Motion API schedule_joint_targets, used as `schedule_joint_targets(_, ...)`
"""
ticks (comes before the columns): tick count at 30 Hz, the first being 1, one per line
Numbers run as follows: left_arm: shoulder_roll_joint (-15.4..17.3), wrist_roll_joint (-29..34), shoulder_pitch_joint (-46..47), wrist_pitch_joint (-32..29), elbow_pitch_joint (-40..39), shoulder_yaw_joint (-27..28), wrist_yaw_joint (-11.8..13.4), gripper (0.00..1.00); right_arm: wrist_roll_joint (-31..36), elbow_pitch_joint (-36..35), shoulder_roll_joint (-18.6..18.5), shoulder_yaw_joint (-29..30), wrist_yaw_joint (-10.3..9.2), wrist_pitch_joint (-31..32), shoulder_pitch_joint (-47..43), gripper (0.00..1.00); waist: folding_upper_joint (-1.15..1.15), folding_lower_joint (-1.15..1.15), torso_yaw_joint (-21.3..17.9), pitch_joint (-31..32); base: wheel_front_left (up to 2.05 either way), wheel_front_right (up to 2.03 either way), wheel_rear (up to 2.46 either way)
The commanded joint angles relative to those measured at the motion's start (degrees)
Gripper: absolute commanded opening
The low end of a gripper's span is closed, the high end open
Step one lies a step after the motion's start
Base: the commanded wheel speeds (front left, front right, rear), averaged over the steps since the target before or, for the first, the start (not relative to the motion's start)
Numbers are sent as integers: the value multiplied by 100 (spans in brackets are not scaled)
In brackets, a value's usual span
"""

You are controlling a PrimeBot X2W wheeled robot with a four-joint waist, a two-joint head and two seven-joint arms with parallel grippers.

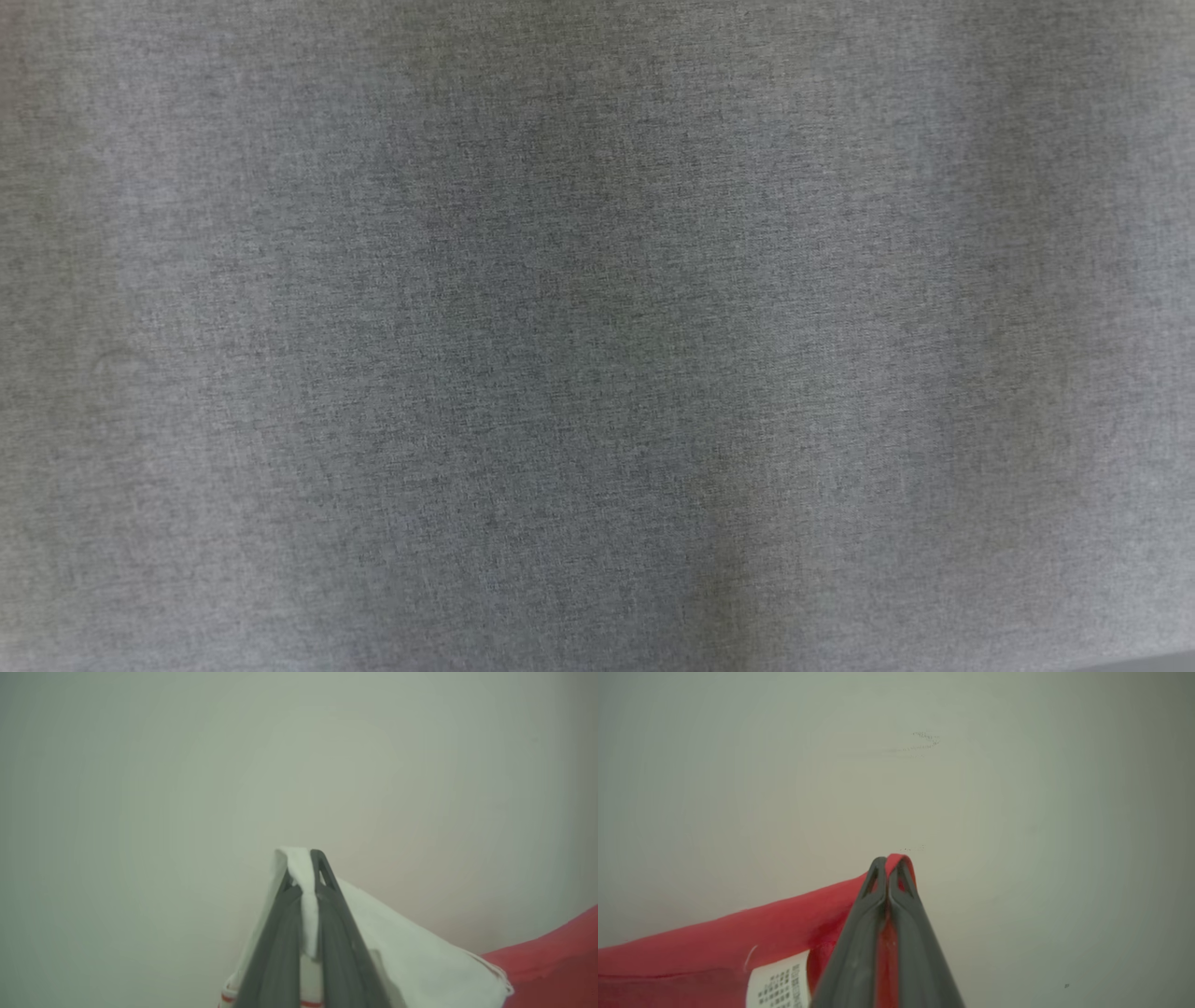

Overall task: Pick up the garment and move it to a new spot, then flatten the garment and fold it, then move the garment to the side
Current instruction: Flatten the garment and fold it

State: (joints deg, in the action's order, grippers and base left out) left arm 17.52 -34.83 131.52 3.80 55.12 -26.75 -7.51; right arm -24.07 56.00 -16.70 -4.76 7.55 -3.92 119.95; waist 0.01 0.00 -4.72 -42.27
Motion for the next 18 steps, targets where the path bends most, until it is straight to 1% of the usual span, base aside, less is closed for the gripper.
schedule_joint_targets(1, -23, -49, 76, 44, 84, -70, 10, 0, 29, 89, 46, -27, -13, -69, 91, 0, -1, 0, -17, -18, 0, 0, 0)
schedule_joint_targets(18, 91, -388, 405, 285, 632, -646, 10, 0, -298, 658, 124, -422, -13, -371, 301, 0, -1, 0, -131, -26, 0, 0, 0)
